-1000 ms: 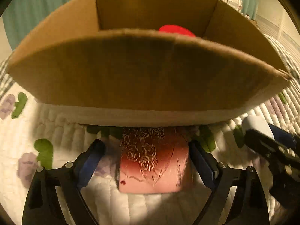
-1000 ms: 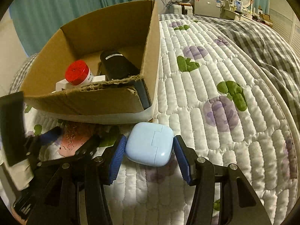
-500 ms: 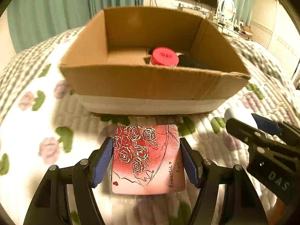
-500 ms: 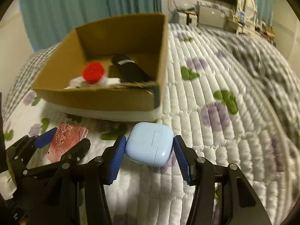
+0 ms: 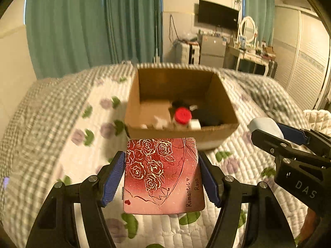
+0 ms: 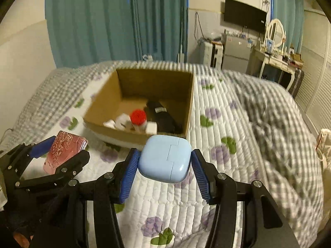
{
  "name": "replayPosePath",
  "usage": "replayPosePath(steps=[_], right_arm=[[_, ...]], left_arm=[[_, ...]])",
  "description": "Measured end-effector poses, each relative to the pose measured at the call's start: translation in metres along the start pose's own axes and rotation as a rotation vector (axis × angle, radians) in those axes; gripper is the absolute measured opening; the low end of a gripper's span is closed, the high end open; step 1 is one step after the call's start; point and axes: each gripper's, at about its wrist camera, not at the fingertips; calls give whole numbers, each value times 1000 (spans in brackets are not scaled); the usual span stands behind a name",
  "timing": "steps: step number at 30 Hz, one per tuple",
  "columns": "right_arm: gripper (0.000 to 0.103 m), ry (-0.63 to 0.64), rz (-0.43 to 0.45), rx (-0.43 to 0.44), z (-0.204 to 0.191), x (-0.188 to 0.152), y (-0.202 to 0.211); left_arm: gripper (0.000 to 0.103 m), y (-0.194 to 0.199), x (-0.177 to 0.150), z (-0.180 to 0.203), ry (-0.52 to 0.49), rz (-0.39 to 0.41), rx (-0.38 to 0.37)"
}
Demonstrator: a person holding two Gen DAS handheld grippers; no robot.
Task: Organize rigid objects
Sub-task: 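Drop the pink card into the box with the left gripper while the right gripper drops the earbud case in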
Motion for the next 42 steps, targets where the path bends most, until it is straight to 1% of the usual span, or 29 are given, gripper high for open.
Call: replayPosePath(steps=[3, 5, 8, 11, 14, 16, 17, 20, 22, 24, 27, 29, 31, 33, 35, 38, 42], right_arm=[[52, 26, 36, 10, -4, 22, 12], [52, 41, 66, 21, -4, 41, 18], [52, 44, 94, 52, -3, 68, 19], [52, 53, 114, 71, -1, 96, 12], [52, 51, 132, 83, 2, 122, 0], [52, 40, 140, 102, 6, 138, -13], [52, 36, 142, 109, 7, 143, -20], [52, 31, 131, 120, 11, 158, -49], [52, 47, 122, 112, 12, 159, -70], [52, 60, 105, 104, 14, 156, -94], [52, 52, 64, 104, 20, 142, -128], [52, 44, 35, 110, 26, 130, -149], [52, 43, 14, 112, 30, 120, -164], [52, 51, 4, 108, 32, 111, -177], [52, 52, -1, 115, 34, 103, -185], [52, 51, 3, 125, 37, 97, -190], [52, 39, 15, 119, 41, 99, -189]], left_arm=[[70, 13, 21, -5, 2, 40, -12], [70, 19, 36, -4, -19, 73, -15], [70, 25, 63, -5, -37, 117, -48], [70, 21, 88, -8, -48, 141, -44], [70, 5, 115, -7, -95, 164, -17], [70, -8, 128, -10, -88, 160, -23], [70, -20, 137, -11, -76, 155, -31], [70, -52, 148, -12, -62, 140, -30], [70, -77, 149, -13, -52, 119, -31], [70, -104, 144, -14, -33, 82, -34], [70, -141, 128, -14, -17, 29, -35], [70, -162, 114, -12, -26, -4, -32], [70, -182, 101, -10, -45, -35, -13], [71, -194, 94, -9, -61, -43, 13], [71, -200, 91, -10, -63, -25, 28], [74, -205, 92, -9, -61, -30, 18], [79, -200, 97, -11, -50, -28, 11]])
Point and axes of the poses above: each gripper's, at about its wrist camera, not at the fingertips, and y roughly against the way its jaws point, z to its right, x to its top, and after that the axes turned 12 degrees about z, right-handed
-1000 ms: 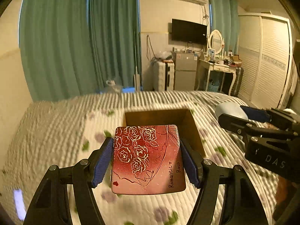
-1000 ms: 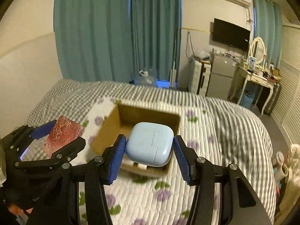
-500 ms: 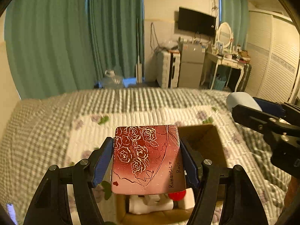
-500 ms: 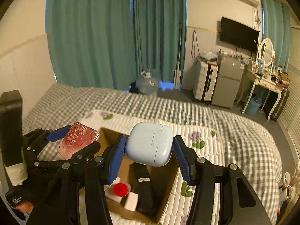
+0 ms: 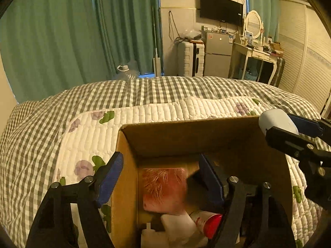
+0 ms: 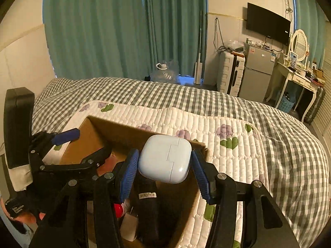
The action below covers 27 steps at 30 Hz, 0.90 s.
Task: Organize rigid objects
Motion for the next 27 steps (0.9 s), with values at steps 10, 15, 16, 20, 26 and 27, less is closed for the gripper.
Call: replayPosePath(steps=[10, 15, 16, 20, 26, 27], right_arm=[[53, 8, -37, -28, -5, -2, -29], [62, -6, -7, -81, -5, 4, -20], [62, -12, -5, -84, -5, 7, -14], [62, -23, 21, -102, -5, 18, 30], [63, -40, 102, -113, -11, 38, 125], [63, -33, 116, -129, -14, 41, 138]], left_arm=[[79, 14, 5, -7, -22, 34, -13], [79, 29, 4, -12, -3, 58, -34], [79, 35, 4, -12, -5, 66, -35], [79, 73, 11, -12, -20, 95, -11], [79, 160, 31, -15, -22, 199, 2], [80, 178, 36, -14, -29, 230, 5]])
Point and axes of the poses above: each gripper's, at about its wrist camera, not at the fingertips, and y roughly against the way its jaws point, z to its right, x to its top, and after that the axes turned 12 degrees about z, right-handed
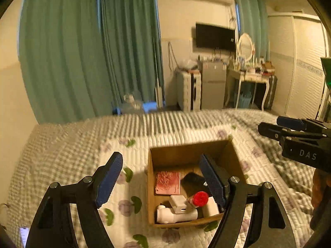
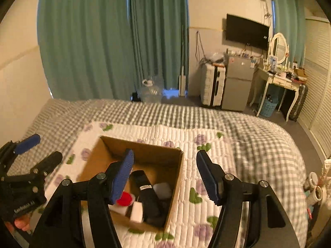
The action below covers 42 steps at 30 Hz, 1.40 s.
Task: Organize rigid objects
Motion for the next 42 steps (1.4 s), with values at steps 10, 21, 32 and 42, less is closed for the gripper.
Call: replayPosePath(steps=[10, 21, 32, 42], right_arm=[[95, 1, 232, -53, -22, 25, 127], [103, -18, 346, -72, -35, -44, 168], [103, -24, 282, -55, -43, -121, 113], [103, -10, 249, -54, -46, -130, 99]], left_arm=[[100, 109, 45, -10, 50, 231, 9], [102, 140, -4, -18, 70, 297, 106], [102, 110, -93, -17, 84, 217, 143], [102, 106, -105, -21, 88, 207, 145]])
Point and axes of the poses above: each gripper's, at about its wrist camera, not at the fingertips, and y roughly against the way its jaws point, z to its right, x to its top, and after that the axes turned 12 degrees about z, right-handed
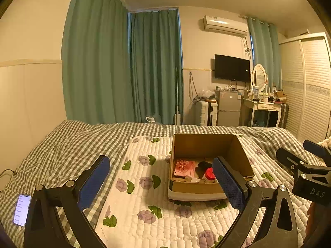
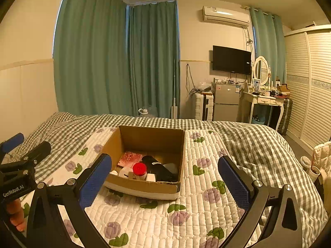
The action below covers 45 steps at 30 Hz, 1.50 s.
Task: Organize rigid objects
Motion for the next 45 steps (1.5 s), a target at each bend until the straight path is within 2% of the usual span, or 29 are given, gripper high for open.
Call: replayPosePath(steps=[45], right_arm=[[103, 10, -37, 7, -8, -4, -5]], left_arm=[[102, 0, -8, -2, -7, -24, -32]])
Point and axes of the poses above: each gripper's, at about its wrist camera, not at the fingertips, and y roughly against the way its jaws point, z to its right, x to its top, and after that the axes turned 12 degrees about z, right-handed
